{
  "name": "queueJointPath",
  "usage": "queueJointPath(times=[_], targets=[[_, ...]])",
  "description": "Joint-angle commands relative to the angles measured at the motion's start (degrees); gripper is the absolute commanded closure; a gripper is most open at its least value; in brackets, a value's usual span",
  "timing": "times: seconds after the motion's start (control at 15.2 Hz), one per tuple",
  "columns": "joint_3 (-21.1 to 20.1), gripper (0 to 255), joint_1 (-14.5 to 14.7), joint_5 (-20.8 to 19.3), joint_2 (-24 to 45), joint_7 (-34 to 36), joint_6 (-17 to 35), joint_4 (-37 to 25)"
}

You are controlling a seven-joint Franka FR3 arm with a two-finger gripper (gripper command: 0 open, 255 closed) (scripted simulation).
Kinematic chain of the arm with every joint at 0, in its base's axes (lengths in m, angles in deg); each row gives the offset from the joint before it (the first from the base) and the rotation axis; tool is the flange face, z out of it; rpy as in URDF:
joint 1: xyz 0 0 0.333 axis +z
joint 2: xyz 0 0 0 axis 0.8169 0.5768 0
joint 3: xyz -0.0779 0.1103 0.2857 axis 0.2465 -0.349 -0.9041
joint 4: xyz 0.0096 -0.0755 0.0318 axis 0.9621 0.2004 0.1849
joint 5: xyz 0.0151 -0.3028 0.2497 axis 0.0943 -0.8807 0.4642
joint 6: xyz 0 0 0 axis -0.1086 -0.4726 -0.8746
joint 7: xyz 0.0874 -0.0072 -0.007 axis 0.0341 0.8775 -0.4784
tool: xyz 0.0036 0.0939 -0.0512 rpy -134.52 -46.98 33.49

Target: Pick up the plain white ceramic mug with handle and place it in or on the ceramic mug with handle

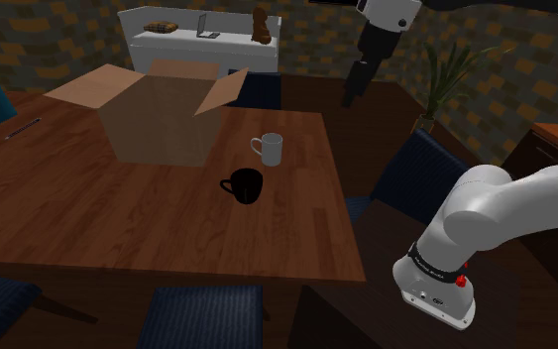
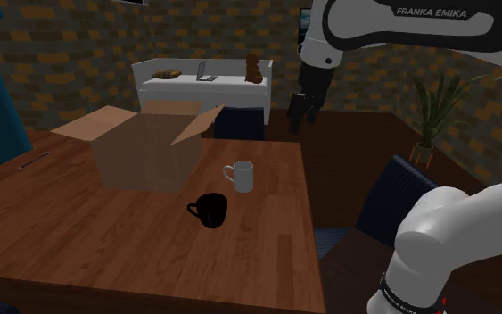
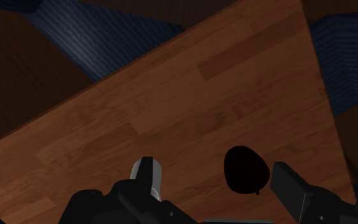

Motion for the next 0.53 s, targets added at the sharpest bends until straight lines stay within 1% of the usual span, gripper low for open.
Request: queueJointPath(times=[0.0, 0.46], targets=[[0.00, 0, 0.00, 0.00, 0.00, 0.00, 0.00, 0.00], [1.25, 0, -1.14, -1.36, 14.36, -2.31, 8.02, -3.09]])
